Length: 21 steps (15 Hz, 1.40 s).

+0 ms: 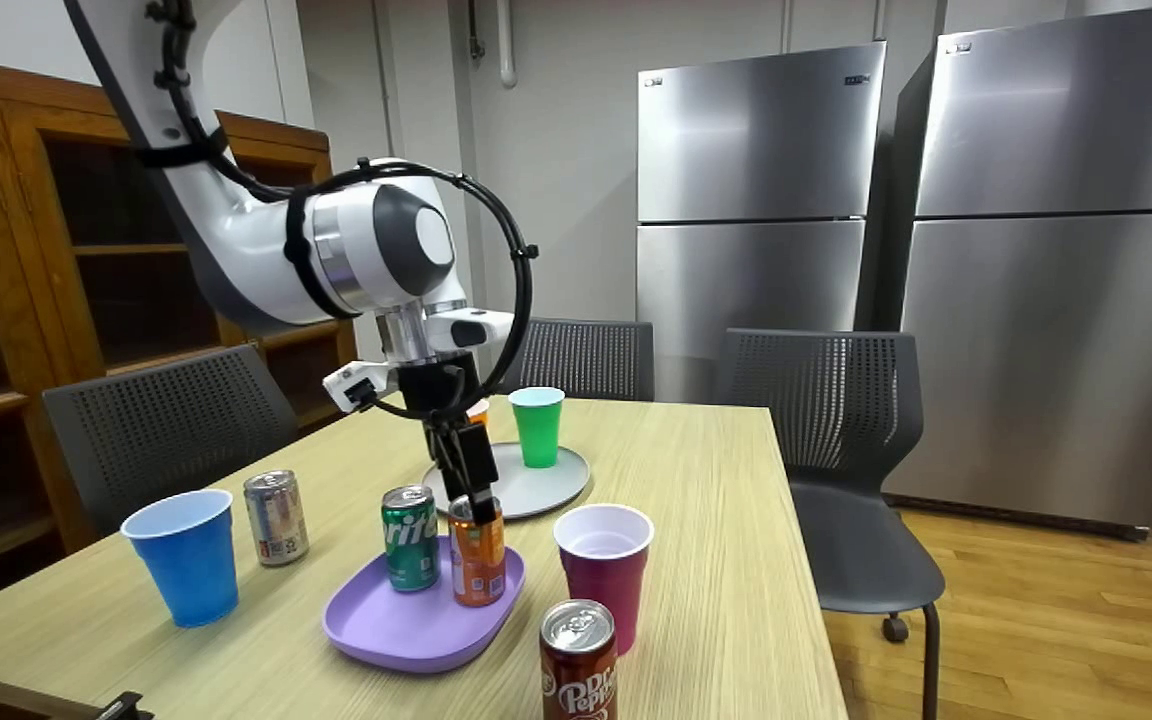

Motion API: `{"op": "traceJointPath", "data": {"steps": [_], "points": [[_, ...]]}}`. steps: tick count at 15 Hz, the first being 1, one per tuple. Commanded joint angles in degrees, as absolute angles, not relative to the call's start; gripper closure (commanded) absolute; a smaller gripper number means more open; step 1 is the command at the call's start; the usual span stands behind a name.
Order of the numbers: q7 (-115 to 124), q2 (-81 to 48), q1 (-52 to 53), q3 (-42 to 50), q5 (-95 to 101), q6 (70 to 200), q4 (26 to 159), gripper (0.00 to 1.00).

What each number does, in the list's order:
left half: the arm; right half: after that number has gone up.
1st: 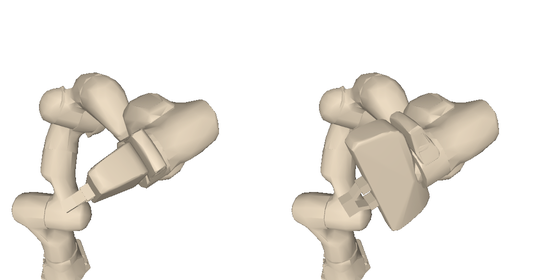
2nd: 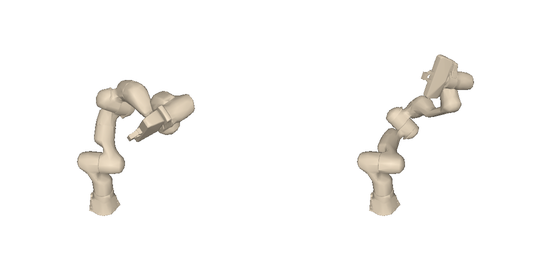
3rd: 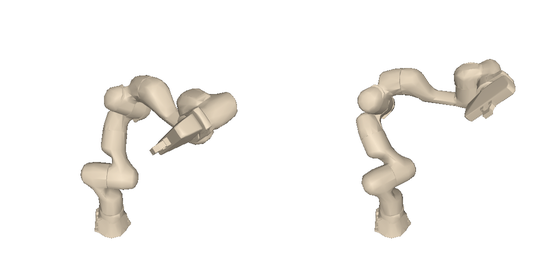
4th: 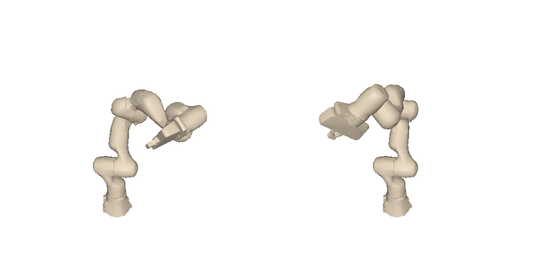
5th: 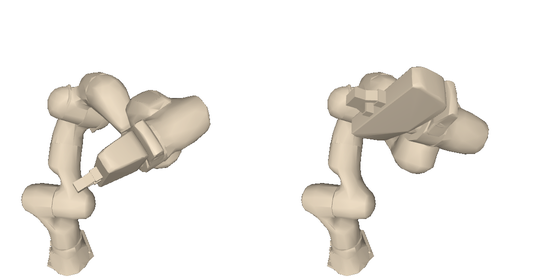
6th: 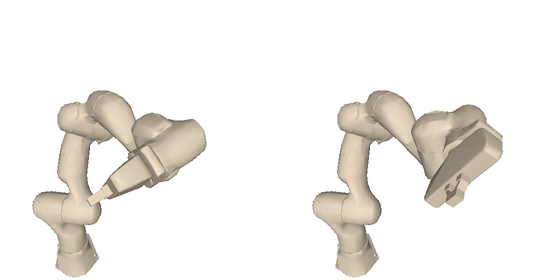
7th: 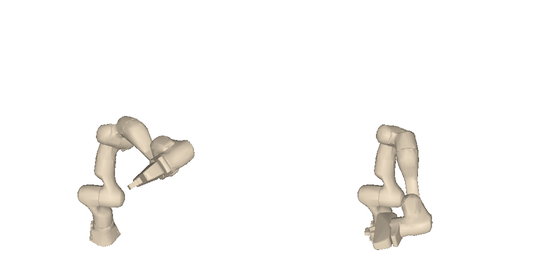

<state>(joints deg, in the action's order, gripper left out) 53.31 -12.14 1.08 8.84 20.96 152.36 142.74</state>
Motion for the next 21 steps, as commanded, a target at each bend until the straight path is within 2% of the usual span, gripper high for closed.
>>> {"op": "traceJointPath", "data": {"steps": [1,9,21], "points": [[53.3,-9.0,1.9,9.9,20.8,150.8,143.5,0.00],[53.4,-4.2,0.0,11.3,22.0,150.6,143.8,0.00],[53.1,-7.3,-5.4,15.1,22.2,152.5,139.8,0.00]]}}
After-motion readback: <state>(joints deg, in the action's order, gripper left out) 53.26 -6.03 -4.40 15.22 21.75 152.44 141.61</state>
